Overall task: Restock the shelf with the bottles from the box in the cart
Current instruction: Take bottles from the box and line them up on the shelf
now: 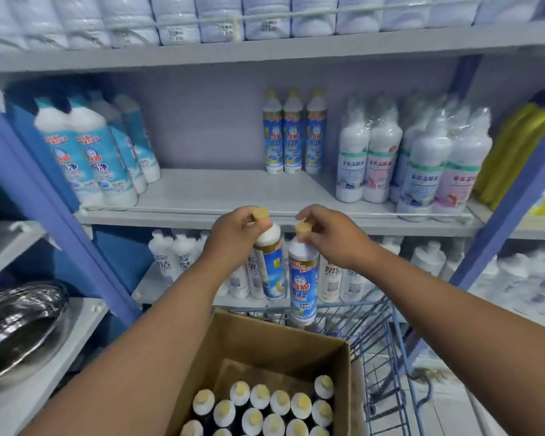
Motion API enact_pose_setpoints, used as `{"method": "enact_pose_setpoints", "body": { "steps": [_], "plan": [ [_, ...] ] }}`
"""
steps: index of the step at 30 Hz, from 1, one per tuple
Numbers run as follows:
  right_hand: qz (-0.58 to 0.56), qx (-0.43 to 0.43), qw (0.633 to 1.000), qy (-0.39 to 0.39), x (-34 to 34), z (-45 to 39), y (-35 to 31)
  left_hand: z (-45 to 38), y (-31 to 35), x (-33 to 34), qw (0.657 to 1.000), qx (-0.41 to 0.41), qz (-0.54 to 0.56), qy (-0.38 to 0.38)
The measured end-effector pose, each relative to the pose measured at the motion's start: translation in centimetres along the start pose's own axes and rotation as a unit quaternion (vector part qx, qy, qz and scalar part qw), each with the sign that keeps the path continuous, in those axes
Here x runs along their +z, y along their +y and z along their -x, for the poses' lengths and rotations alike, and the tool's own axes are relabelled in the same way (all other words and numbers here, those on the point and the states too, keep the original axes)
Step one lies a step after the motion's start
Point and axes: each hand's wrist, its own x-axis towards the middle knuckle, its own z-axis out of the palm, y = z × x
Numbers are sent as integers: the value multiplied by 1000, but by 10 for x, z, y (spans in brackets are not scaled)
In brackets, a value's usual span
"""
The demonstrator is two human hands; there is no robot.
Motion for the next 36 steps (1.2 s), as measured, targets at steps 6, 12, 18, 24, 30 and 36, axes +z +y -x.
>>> {"method": "enact_pose_setpoints", "body": {
  "steps": [6,12,18,24,30,36],
  "plan": [
    [-72,-10,995,65,-26,-36,-18,-36,31,-9,997,18,81,3],
    [-137,-42,980,142,-49,-87,-43,-87,65,-23,986,75,149,3],
    [-243,-36,945,217,-63,-129,-63,-138,79,-32,975,84,208,6],
    [-252,-27,939,234,-64,-161,-77,-174,86,-35,972,101,212,-26],
    [-218,-33,941,258,-57,-188,-68,-195,81,-29,978,94,185,-2],
    [-199,-19,951,236,-41,-207,-47,-213,60,-20,980,78,183,18]
  ]
}}
